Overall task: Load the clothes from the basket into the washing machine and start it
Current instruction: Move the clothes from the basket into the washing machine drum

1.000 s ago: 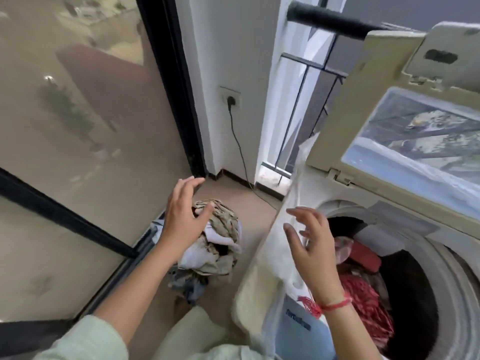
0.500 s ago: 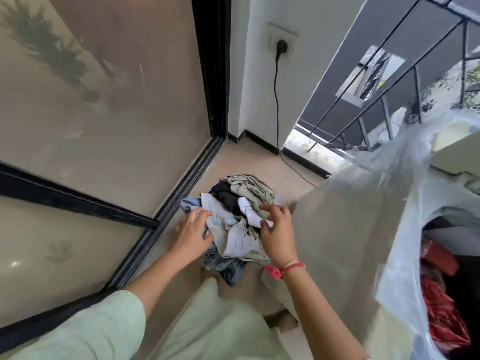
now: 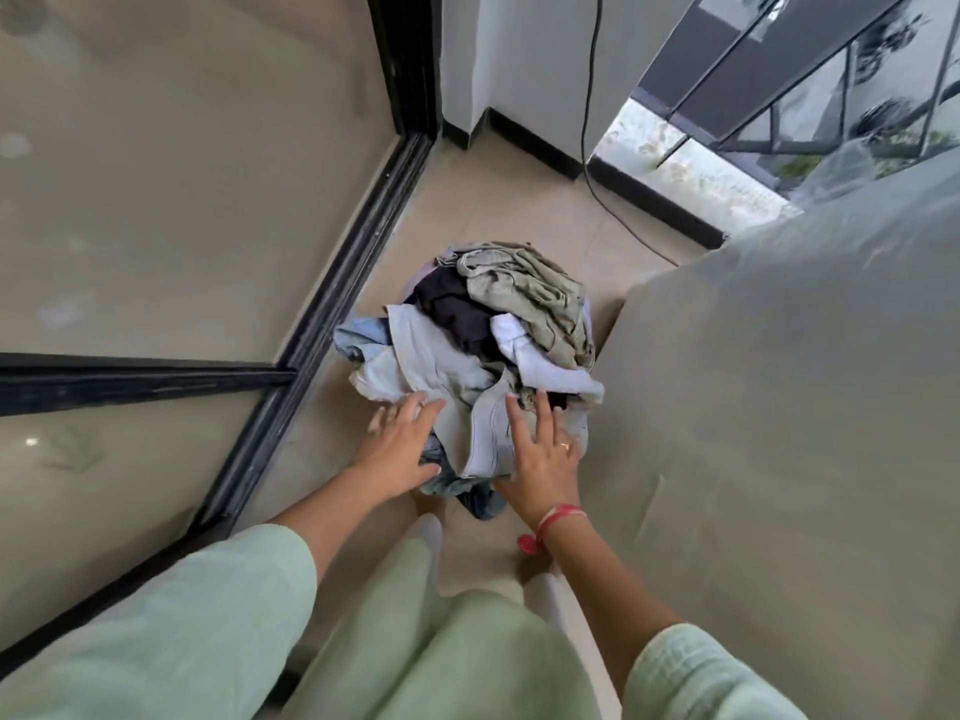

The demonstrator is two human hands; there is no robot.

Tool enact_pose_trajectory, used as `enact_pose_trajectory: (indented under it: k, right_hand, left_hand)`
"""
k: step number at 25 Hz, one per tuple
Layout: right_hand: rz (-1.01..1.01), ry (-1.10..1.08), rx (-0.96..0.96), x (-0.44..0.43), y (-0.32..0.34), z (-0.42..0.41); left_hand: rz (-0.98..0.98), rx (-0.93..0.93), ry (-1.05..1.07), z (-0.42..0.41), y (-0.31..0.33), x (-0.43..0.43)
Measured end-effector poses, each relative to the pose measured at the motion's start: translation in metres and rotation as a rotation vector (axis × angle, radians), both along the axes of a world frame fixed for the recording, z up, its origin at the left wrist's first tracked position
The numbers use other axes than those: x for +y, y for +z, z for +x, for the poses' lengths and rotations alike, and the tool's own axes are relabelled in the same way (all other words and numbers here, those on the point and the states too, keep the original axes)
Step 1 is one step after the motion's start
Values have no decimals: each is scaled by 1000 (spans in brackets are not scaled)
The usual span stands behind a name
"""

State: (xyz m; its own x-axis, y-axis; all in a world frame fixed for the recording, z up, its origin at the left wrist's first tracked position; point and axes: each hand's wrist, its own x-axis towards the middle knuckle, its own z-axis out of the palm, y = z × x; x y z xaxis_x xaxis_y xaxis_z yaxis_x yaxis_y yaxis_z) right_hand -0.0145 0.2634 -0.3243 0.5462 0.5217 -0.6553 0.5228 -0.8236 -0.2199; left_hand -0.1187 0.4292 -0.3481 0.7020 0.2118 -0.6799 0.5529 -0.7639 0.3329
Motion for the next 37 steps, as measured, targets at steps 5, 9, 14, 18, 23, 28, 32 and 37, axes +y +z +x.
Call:
enact_pose_trajectory:
  k: [5, 9, 14, 18, 23, 28, 32, 37]
  right_hand:
    - [-85, 117, 95, 9, -25, 28]
    - [-90, 30, 240, 20, -19, 56]
    - [229, -145, 400, 24, -14, 74]
    - [335, -384, 238, 31, -39, 79]
    - [181, -241, -177, 38, -61, 77]
    - [444, -691, -221, 14, -6, 95]
    - [526, -733, -246, -4, 38, 76]
    - [749, -794, -249, -4, 57, 79]
  left_hand:
    - [43, -140, 122, 25, -14, -2]
    - [118, -209, 121, 49, -14, 9]
    - [82, -119, 12, 60, -21, 18]
    - [85, -112, 24, 60, -25, 17]
    - [72, -100, 86, 56, -21, 11]
    - [3, -81, 199, 51, 3, 9]
    - [-47, -120, 238, 58, 26, 9]
    - [32, -126, 35, 102, 20, 4]
